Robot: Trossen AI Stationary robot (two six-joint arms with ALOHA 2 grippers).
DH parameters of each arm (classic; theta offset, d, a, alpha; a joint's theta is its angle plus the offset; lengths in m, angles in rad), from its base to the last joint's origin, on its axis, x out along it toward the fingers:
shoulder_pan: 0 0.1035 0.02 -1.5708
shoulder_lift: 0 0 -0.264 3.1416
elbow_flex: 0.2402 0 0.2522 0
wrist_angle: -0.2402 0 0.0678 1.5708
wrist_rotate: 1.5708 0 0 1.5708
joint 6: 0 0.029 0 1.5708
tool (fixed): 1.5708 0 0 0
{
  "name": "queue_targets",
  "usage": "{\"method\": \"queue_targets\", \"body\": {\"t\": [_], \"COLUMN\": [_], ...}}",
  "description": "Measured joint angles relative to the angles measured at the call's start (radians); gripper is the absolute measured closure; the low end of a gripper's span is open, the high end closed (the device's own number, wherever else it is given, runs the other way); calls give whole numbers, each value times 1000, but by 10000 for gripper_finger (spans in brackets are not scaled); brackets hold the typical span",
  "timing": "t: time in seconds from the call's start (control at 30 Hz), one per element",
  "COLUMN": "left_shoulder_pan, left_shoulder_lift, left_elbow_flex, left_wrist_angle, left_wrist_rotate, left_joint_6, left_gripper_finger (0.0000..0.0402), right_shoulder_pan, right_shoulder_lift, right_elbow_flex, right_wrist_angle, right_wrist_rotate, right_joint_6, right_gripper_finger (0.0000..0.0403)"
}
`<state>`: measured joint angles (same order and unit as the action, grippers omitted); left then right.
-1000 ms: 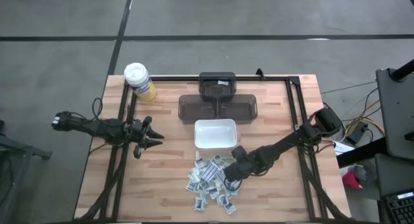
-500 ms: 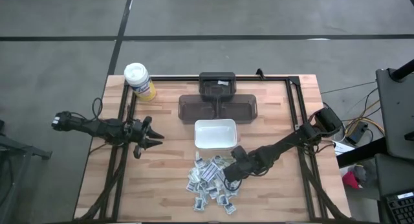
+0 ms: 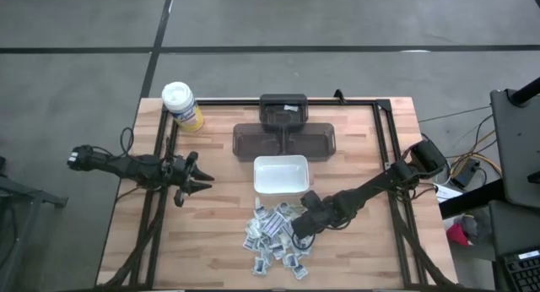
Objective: Pick & Place First Aid Supplies
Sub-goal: Put the green bandage into the top black bin
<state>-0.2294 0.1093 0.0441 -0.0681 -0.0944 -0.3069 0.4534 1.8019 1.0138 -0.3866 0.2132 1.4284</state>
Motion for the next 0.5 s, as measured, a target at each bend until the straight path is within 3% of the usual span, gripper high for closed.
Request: {"method": "queue_targets", "body": {"t": [0.5], "left_shoulder_pan": [0], "left_shoulder_lift": [0], "left_elbow_flex": [0], "left_wrist_angle": [0], "left_wrist_rotate": [0], "left_joint_6": [0], "left_gripper_finger": [287], "right_shoulder_pan": [0], "right_shoulder_lift": [-6], "right_elbow_flex": [0], "right_wrist_angle": [-36], "right_wrist_rotate": [4], "right_joint_6": [0], "right_gripper_finger": [394]}}
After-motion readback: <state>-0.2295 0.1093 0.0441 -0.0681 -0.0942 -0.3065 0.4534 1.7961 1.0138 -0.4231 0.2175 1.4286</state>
